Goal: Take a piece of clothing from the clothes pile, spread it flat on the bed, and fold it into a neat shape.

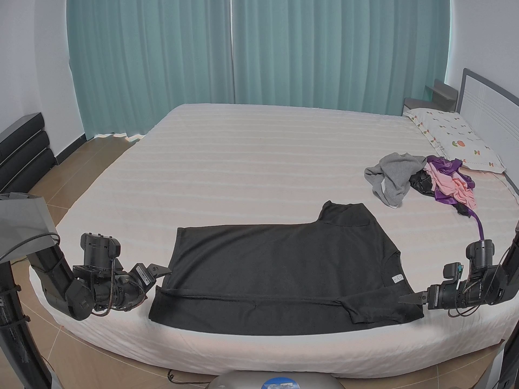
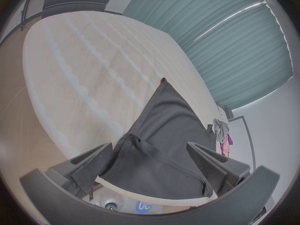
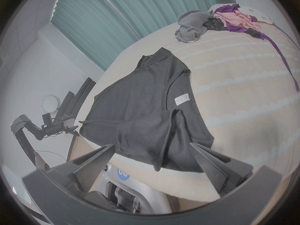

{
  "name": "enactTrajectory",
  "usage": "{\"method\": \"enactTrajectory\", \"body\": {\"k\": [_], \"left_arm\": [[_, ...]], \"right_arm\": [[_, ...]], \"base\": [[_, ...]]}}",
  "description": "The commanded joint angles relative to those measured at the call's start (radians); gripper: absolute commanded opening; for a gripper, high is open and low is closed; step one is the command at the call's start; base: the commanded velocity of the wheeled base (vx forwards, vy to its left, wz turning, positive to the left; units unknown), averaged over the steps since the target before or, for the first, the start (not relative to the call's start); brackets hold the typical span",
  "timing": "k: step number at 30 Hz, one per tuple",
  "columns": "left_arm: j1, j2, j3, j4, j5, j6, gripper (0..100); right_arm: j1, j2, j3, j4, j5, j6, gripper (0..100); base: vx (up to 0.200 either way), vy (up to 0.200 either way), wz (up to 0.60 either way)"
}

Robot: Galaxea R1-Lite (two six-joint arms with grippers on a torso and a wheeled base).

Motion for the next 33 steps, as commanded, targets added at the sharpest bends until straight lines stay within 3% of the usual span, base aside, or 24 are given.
{"method": "enactTrajectory", "body": {"k": [1, 11, 17, 26, 33], "left_arm": [[-0.003, 0.006, 0.001, -0.001, 0.001, 0.000, 100], [-0.005, -0.005, 0.006, -0.012, 0.014, -0.008, 100], [-0.022, -0.006, 0.010, -0.012, 0.019, -0.004, 100], [-0.025, -0.009, 0.009, -0.010, 0.019, -0.010, 100], [-0.045, -0.020, 0.010, -0.004, 0.022, -0.011, 100]], "right_arm": [[-0.001, 0.005, 0.000, 0.000, 0.002, 0.006, 100], [0.001, 0.002, -0.008, 0.000, 0.002, 0.043, 100], [0.002, 0.002, -0.008, 0.000, 0.002, 0.043, 100], [0.004, -0.001, -0.009, -0.001, 0.002, 0.043, 100], [0.002, -0.001, -0.015, -0.001, 0.000, 0.045, 100]], "base": [[0.000, 0.000, 0.00], [0.000, 0.000, 0.00], [0.200, 0.000, 0.00], [0.000, 0.000, 0.00], [0.000, -0.200, 0.00]]}}
